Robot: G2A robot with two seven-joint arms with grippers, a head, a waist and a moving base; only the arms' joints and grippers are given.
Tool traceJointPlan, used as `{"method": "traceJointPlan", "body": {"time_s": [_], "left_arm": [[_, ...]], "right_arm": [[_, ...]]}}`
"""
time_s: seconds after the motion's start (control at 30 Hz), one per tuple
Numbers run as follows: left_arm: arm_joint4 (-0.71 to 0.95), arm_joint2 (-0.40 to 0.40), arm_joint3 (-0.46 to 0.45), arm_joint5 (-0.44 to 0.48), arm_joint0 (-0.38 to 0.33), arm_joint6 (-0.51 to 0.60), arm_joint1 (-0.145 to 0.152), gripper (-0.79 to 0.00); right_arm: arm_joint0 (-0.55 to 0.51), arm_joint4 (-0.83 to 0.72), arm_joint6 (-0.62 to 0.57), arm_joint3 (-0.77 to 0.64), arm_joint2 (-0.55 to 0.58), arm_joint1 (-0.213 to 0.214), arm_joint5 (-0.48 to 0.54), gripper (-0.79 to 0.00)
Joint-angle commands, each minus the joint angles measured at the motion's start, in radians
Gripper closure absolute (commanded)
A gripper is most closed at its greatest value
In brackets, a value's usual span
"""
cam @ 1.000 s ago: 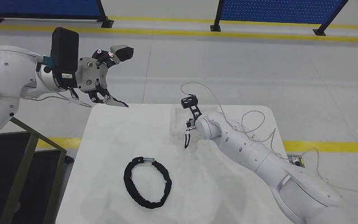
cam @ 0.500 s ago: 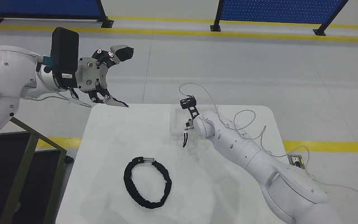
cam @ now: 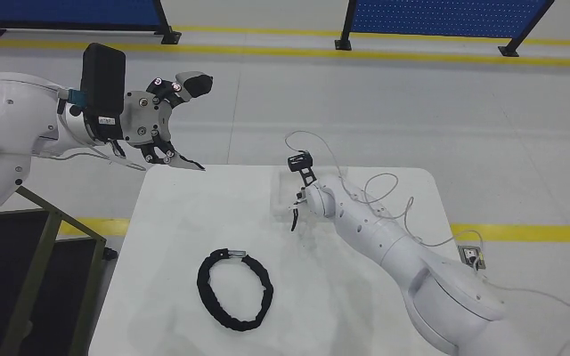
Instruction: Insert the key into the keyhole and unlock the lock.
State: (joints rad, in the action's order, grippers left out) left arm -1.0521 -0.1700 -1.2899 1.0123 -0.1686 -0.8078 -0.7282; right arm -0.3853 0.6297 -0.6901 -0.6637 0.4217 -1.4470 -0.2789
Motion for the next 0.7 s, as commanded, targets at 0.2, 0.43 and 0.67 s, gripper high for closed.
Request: {"method": "traceJointPlan", "body": {"time_s": [0.2,0.43,0.67], "left_arm": [[0.0,0.0,0.0,0.0,0.0,0.0,0.0,-0.785],[0.0,0.0,0.0,0.0,0.0,0.0,0.0,-0.785],[0.0,0.0,0.0,0.0,0.0,0.0,0.0,-0.785]], "right_arm": [[0.013,0.005,0.015,0.077,0.014,-0.035,0.009,0.0],[0.036,0.01,0.007,0.109,0.044,-0.046,0.021,0.0],[0.057,0.02,-0.043,0.101,0.081,-0.038,0.038,0.0]]}}
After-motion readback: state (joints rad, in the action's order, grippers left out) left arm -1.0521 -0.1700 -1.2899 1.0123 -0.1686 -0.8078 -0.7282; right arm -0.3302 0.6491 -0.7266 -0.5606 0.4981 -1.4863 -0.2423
